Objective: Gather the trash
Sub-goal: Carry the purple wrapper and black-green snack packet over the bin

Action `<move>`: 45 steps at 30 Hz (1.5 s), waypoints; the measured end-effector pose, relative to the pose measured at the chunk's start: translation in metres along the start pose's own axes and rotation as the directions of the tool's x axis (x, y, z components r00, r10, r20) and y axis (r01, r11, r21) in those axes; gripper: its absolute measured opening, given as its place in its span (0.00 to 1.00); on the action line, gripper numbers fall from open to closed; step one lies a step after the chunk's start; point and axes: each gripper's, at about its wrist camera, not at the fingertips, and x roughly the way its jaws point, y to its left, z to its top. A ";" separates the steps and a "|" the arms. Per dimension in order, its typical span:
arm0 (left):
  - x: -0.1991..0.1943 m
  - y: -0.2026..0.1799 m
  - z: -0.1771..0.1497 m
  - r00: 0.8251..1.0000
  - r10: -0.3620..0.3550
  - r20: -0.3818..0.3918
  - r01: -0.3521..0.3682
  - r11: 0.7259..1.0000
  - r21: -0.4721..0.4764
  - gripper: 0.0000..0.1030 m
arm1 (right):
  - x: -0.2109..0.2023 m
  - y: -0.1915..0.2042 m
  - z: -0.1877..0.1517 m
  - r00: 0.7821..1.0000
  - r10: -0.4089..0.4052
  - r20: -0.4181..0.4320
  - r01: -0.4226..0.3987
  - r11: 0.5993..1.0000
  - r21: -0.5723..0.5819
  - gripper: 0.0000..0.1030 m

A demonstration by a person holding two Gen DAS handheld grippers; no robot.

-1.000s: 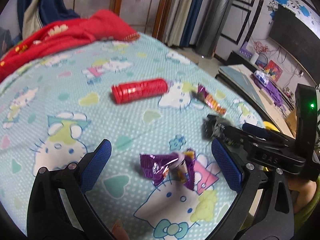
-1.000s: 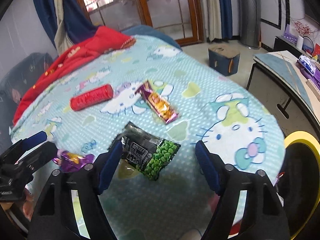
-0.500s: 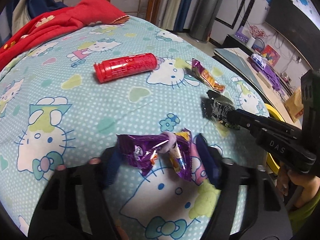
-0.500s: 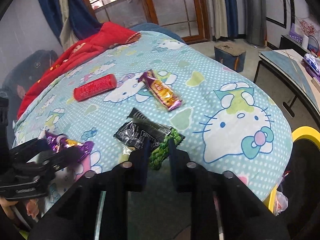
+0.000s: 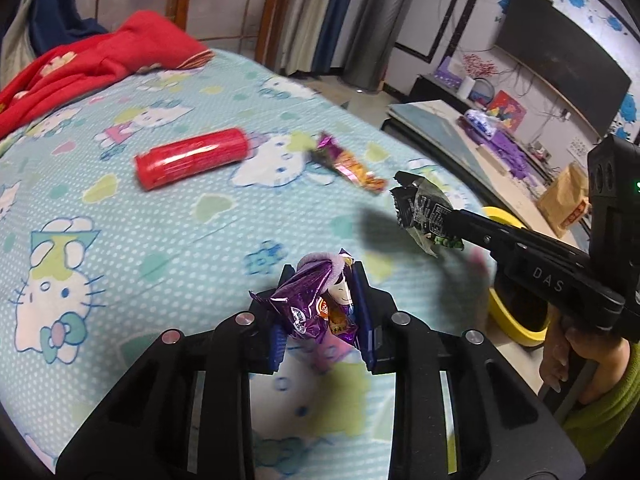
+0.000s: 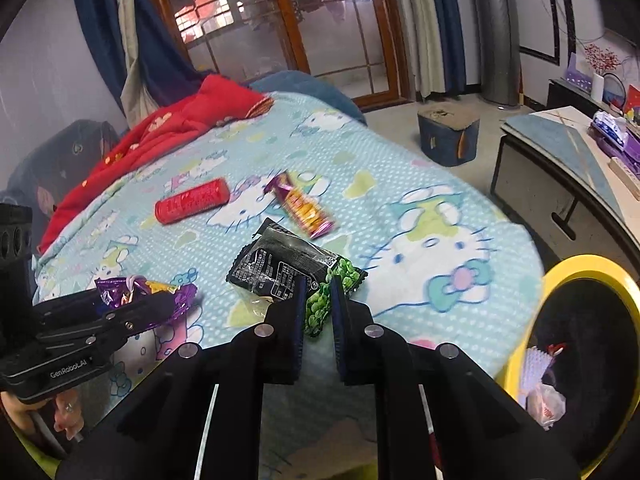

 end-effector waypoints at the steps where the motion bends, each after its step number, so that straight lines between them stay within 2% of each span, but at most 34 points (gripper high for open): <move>1: -0.001 -0.005 0.002 1.000 -0.013 0.004 0.013 1.000 0.005 0.21 | -0.003 -0.004 0.001 1.000 -0.003 0.006 0.003 1.000 0.005 0.12; 11: -0.003 -0.058 0.015 0.995 -0.090 0.041 0.085 0.991 0.100 0.21 | -0.044 -0.053 0.002 0.994 -0.079 0.070 0.073 0.993 0.092 0.12; 22: -0.002 -0.111 0.023 0.985 -0.163 0.056 0.149 0.969 0.197 0.21 | -0.086 -0.107 -0.004 0.977 -0.175 0.122 0.148 0.968 0.202 0.12; 32: 0.004 -0.157 0.021 0.973 -0.226 0.042 0.204 0.934 0.295 0.21 | -0.110 -0.149 -0.020 0.960 -0.250 0.128 0.205 0.936 0.285 0.12; 45: 0.023 -0.199 0.012 0.966 -0.260 -0.001 0.242 0.894 0.377 0.21 | -0.128 -0.192 -0.042 0.947 -0.304 0.106 0.245 0.894 0.375 0.12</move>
